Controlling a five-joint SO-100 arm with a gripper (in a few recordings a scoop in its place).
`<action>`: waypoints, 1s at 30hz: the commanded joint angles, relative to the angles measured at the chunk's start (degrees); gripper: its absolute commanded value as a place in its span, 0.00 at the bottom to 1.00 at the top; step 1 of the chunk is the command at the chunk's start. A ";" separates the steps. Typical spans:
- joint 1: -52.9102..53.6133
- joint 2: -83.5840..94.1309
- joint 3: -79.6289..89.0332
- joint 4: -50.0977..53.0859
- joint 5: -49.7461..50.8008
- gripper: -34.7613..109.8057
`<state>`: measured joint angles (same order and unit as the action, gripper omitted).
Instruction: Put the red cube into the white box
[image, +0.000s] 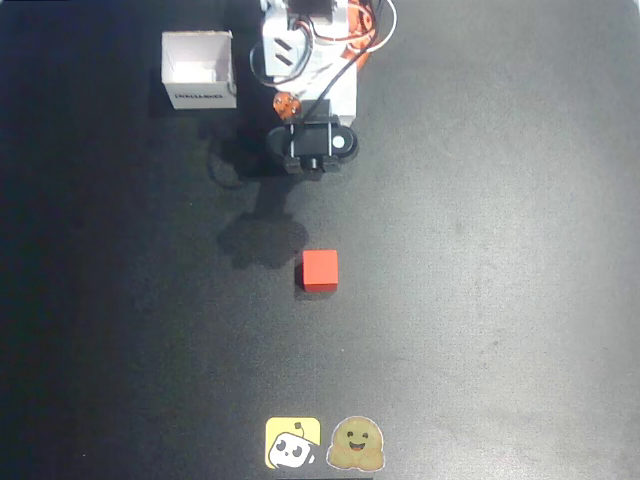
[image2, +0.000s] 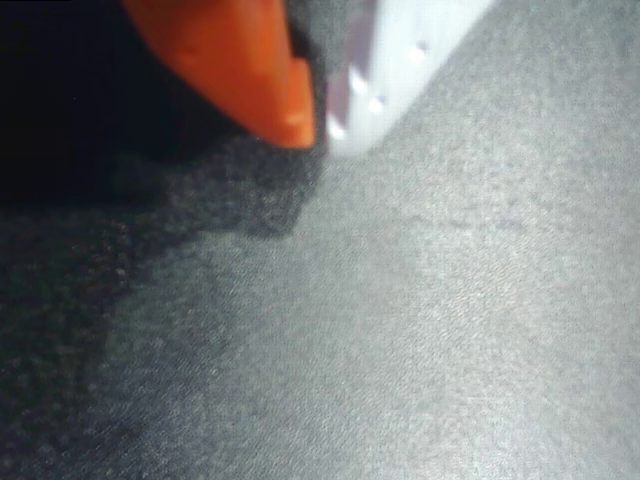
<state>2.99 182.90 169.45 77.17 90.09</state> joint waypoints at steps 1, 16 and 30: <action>0.26 0.26 -0.18 0.09 0.44 0.24; 0.35 0.26 -0.18 0.09 0.53 0.26; -0.70 0.26 -6.15 2.72 -0.09 0.34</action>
<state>2.90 182.90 167.08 79.19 90.09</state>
